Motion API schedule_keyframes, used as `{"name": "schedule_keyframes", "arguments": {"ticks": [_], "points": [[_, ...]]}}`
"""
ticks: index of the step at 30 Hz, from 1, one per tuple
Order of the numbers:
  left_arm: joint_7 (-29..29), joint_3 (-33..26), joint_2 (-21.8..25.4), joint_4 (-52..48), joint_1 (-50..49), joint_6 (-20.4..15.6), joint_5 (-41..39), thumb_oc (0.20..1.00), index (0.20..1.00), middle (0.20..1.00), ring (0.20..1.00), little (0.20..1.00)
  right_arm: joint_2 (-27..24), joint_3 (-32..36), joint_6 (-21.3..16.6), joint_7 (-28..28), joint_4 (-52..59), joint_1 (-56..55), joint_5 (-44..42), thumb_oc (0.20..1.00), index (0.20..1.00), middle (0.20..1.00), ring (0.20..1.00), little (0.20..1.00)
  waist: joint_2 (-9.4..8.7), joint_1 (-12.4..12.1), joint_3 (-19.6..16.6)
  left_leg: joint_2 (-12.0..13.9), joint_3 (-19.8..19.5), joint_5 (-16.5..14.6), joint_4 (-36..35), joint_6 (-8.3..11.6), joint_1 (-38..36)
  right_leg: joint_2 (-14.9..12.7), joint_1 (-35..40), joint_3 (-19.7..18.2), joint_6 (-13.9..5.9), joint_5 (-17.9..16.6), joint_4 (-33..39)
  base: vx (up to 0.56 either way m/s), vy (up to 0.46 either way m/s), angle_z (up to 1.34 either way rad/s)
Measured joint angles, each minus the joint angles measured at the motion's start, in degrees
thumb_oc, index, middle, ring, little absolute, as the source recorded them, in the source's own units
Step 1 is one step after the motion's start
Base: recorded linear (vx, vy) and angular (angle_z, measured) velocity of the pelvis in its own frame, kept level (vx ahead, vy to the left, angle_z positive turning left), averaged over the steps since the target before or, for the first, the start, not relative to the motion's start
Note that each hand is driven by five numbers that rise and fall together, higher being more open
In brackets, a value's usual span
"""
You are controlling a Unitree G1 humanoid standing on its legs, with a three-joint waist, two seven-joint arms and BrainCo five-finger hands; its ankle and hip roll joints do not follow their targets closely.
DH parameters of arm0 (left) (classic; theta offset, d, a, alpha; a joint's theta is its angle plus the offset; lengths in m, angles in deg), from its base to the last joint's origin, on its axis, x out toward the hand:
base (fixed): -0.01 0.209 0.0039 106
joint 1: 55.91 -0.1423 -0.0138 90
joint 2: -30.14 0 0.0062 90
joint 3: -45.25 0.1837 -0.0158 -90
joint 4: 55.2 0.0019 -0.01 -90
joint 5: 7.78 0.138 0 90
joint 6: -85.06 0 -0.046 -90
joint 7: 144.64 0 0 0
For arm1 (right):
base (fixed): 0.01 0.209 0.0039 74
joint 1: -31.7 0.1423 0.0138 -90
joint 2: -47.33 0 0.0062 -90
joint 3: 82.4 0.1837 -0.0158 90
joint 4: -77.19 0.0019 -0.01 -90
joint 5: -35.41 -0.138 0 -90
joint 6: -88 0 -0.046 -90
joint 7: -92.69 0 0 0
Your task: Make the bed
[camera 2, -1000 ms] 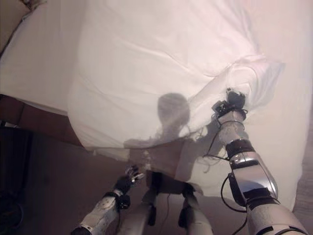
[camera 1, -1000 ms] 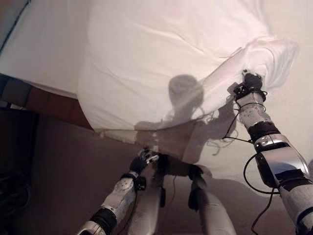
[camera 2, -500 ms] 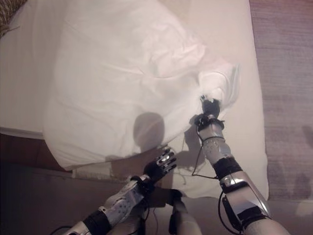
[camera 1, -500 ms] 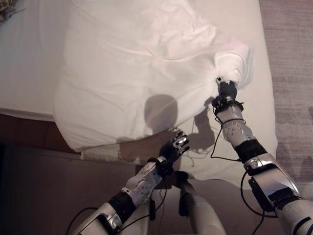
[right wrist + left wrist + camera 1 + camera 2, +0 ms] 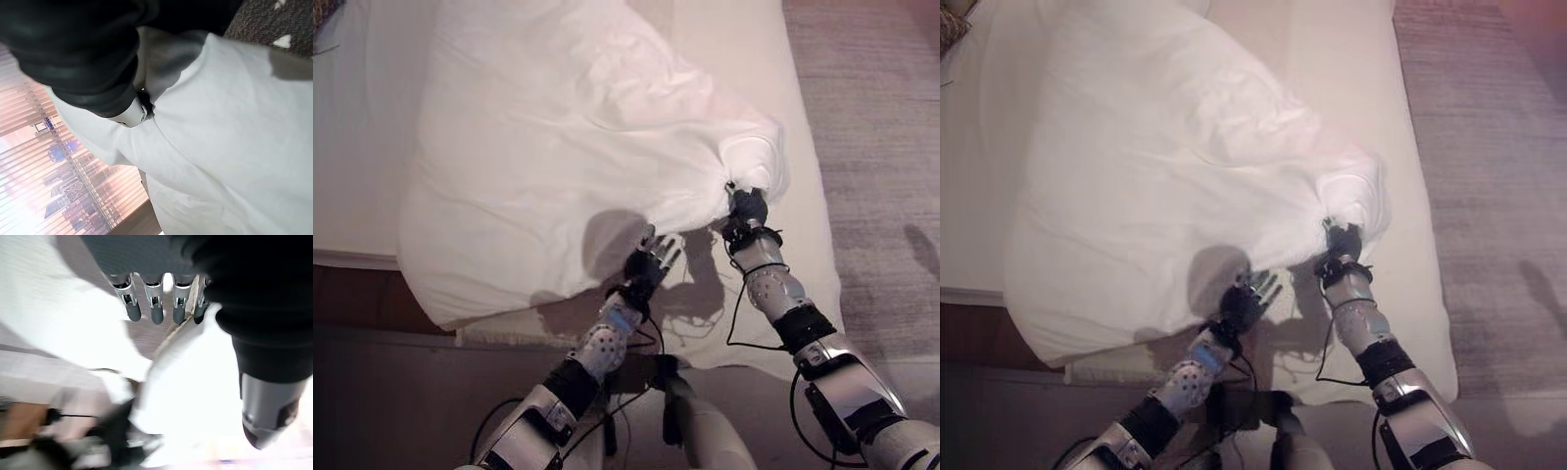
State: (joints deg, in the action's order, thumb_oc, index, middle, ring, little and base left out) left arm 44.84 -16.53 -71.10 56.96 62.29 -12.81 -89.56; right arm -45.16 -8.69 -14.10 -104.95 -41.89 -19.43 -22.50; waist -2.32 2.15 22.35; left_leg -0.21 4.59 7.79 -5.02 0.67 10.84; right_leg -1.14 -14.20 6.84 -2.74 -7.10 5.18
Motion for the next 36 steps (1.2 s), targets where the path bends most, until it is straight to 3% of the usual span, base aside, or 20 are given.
{"name": "schedule_keyframes", "arguments": {"ticks": [9, 17, 22, 36], "points": [[5.0, -6.9, -4.3, 0.0, 0.3, -5.0, 0.1, 1.0, 1.0, 1.0, 1.0, 1.0, 3.6, 0.8, 0.0, -0.6, 2.1, -1.9, 1.0, 0.2, 0.2, 0.2, 0.2, 0.2, 0.03, 0.0, 0.0, 0.3, -1.3, -0.1, 0.0, 0.09, 0.6, -0.1, 0.0, 1.3, -0.01, 0.0, 0.0, -0.01, -0.019, 0.05], [8.7, -9.5, -4.9, 0.2, 0.5, -6.7, 4.6, 1.0, 1.0, 1.0, 1.0, 1.0, 5.6, 0.9, -0.1, -1.7, 2.3, -2.1, 1.0, 0.2, 0.2, 0.2, 0.2, 0.2, 0.06, -0.3, 0.0, 0.4, -1.7, -0.1, 0.0, 0.09, 0.8, -0.1, 0.0, 1.6, -0.03, 0.1, 0.0, 0.0, -0.012, 0.03], [9.1, -12.2, -6.3, 1.6, -0.2, -6.8, 6.4, 1.0, 1.0, 1.0, 1.0, 1.0, 7.1, 2.4, -0.1, -1.7, 3.6, -3.7, 1.0, 0.2, 0.2, 0.2, 0.2, 0.2, 0.19, -1.7, -0.1, 0.6, -2.0, 0.0, 0.0, 0.14, 0.4, 0.0, 0.6, 2.1, 0.1, 0.2, 0.0, 0.01, -0.009, 0.03], [9.0, -13.9, -7.7, 2.1, -3.7, -6.8, 6.8, 1.0, 1.0, 1.0, 1.0, 1.0, 8.9, 6.7, -0.1, -3.1, 4.0, -7.8, 2.4, 0.2, 0.2, 0.2, 0.2, 0.2, 1.42, -1.9, -1.0, 0.7, -5.3, -0.3, 0.0, 0.53, -1.1, 0.0, 3.5, 4.9, 0.6, 1.8, 0.0, 0.02, -0.018, 0.13]]}}
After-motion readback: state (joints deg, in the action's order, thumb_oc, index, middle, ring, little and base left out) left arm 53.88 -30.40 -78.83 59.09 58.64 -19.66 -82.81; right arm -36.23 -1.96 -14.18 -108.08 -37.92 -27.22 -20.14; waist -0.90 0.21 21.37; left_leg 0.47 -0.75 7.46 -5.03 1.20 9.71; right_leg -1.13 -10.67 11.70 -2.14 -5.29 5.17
